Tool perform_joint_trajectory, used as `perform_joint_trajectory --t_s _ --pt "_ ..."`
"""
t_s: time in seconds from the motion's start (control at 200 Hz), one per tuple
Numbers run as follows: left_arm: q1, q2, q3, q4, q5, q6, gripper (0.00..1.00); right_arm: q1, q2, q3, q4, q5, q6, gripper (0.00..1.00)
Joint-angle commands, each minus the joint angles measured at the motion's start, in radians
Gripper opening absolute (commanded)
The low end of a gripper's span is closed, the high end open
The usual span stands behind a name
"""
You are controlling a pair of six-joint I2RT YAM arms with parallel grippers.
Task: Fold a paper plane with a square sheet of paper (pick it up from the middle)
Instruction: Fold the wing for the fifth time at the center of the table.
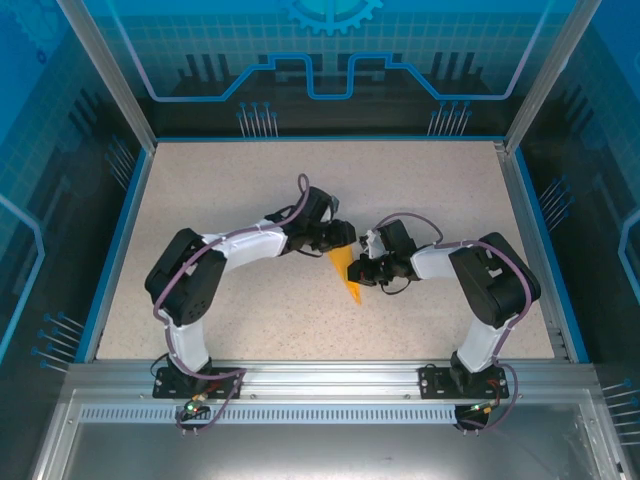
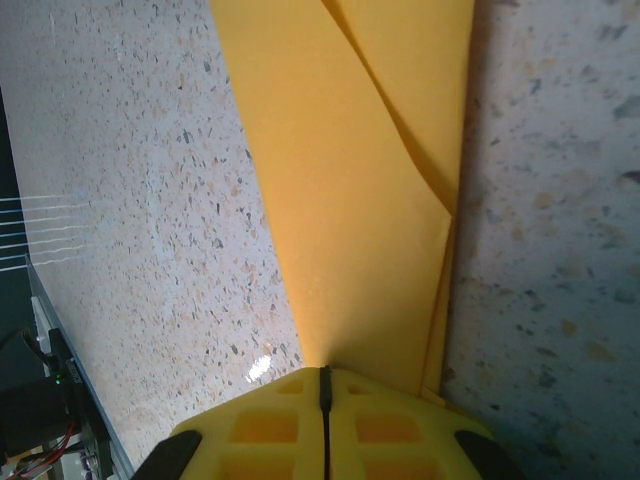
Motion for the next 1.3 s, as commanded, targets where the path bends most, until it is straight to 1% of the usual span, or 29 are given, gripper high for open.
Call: perform_joint_trajectory --t_s 0.0,0.215,0.37,0.51,0.695,0.925,1.045,1.125,1.295 --pt "-0.005 0.069 -0.040 0.019 0.025 -0.069 0.37 0.022 0.041 -0.029 -0.090 0.071 -0.001 0.06" --pt "-0.004 0.115 -0.092 0.061 -0.012 -0.092 0.35 0.022 0.037 -0.035 -0.072 0.064 0.008 0.06" --pt "0.021 0.138 -0.113 0.040 -0.088 -0.090 0.32 0.022 0.028 -0.035 -0.072 0.057 0.010 0.06" --pt "0.069 0.138 -0.182 0.130 -0.048 -0.111 0.32 0.028 0.012 -0.029 -0.086 0.053 0.002 0.07" --pt "0.078 0.169 -0.146 0.108 -0.009 -0.074 0.32 0.042 -0.006 -0.019 -0.100 0.031 -0.014 0.08" --pt "0.077 0.182 -0.159 0.128 0.025 -0.078 0.31 0.089 -0.097 0.044 -0.134 0.000 -0.030 0.10" --pt "0.075 0.182 -0.160 0.127 0.029 -0.075 0.31 0.119 -0.086 0.075 -0.162 0.026 -0.037 0.10" --pt "0.075 0.179 -0.158 0.127 0.031 -0.075 0.31 0.116 -0.065 0.072 -0.172 0.060 -0.034 0.10" --pt "0.075 0.176 -0.153 0.113 0.026 -0.067 0.31 0.105 -0.037 0.052 -0.205 0.087 -0.052 0.10"
